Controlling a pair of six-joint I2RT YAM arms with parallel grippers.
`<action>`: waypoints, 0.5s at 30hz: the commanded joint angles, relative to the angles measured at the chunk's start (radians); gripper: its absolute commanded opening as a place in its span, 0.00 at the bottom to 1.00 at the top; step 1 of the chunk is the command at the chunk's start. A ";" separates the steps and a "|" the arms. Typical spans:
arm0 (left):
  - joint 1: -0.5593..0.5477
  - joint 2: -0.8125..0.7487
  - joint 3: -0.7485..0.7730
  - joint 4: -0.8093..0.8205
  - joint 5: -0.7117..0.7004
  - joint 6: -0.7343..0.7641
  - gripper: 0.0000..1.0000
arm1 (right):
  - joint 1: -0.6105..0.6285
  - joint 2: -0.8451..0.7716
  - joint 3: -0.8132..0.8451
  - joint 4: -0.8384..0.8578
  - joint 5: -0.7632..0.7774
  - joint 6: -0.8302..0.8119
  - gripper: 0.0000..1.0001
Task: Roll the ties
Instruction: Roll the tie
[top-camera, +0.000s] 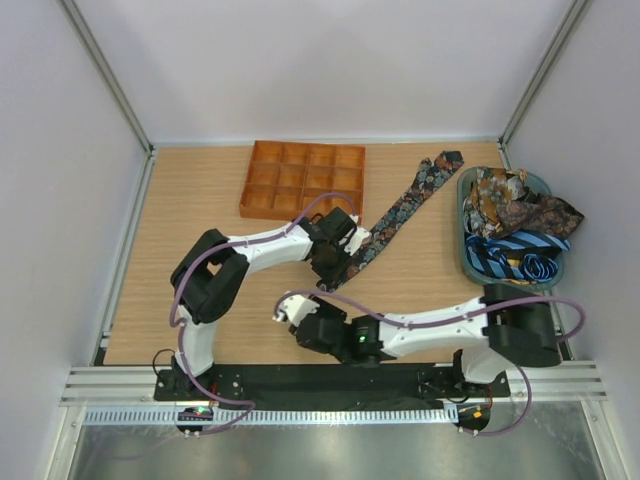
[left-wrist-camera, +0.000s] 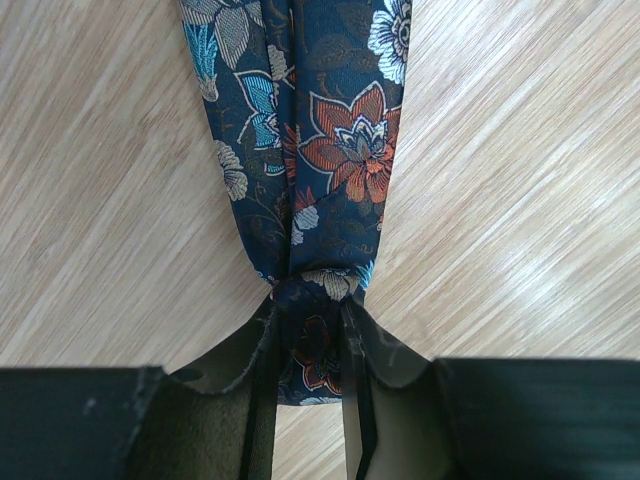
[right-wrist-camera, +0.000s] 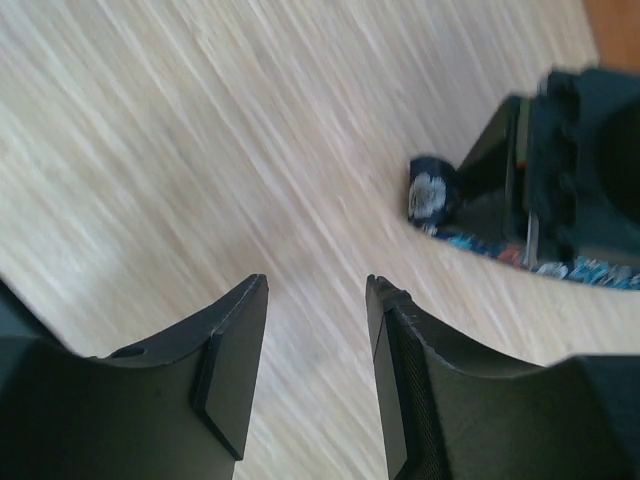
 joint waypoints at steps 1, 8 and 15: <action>0.006 0.048 0.005 -0.147 -0.018 0.011 0.22 | 0.033 0.128 0.144 -0.051 0.191 -0.091 0.52; 0.006 0.066 0.025 -0.179 0.016 0.014 0.22 | 0.030 0.435 0.456 -0.336 0.329 -0.118 0.54; 0.007 0.072 0.049 -0.204 0.035 0.009 0.23 | -0.018 0.608 0.630 -0.487 0.351 -0.098 0.54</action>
